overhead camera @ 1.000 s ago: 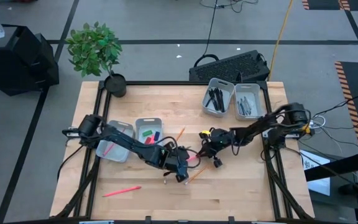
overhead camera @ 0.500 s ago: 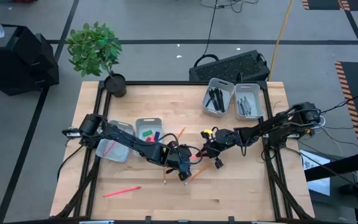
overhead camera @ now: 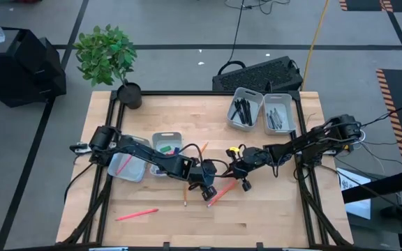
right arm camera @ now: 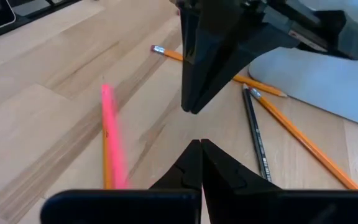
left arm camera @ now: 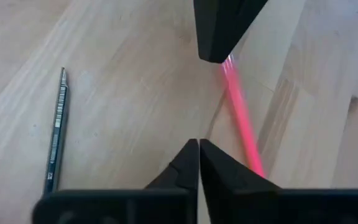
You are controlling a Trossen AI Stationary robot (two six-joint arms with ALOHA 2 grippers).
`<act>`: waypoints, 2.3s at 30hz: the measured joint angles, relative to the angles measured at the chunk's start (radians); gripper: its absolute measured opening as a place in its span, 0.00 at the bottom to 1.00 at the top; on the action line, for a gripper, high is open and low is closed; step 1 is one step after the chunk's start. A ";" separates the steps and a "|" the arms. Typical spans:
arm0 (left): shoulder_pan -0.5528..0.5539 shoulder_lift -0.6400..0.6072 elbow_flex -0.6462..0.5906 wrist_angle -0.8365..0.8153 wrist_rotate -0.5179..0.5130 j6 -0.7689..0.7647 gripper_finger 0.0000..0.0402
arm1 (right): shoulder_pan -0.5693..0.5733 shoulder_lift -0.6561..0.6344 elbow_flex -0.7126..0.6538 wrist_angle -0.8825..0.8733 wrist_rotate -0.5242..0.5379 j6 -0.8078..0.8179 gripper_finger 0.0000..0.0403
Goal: Sort crayons/erasers/pens/pencils in bins
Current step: Put the pink pencil into the bottom left gray bin
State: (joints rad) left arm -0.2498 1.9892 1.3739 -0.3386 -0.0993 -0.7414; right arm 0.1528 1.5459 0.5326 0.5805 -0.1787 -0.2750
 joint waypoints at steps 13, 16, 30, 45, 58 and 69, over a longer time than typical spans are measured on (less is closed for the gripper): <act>-0.027 0.000 0.000 0.010 0.001 0.006 0.05 | 0.063 0.000 0.003 -0.046 -0.054 0.038 0.15; -0.042 0.001 0.000 0.017 -0.011 0.036 0.05 | 0.162 0.000 0.045 -0.149 -0.054 0.053 0.25; -0.074 0.001 0.000 0.116 -0.025 0.105 0.10 | 0.484 0.037 0.115 -0.239 0.159 0.256 0.40; -0.100 0.001 0.000 0.104 -0.039 0.062 0.42 | 0.524 0.293 0.114 0.111 0.261 0.288 0.38; -0.115 0.001 0.000 0.103 -0.040 0.021 0.42 | 0.530 0.456 0.114 0.320 0.328 0.342 0.33; -0.120 0.001 0.007 0.107 -0.033 0.020 0.42 | 0.528 0.461 0.029 0.322 0.272 0.449 0.04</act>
State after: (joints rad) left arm -0.3701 1.9903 1.3805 -0.2315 -0.1320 -0.7210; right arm 0.6804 2.0071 0.5620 0.9021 0.0932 0.1740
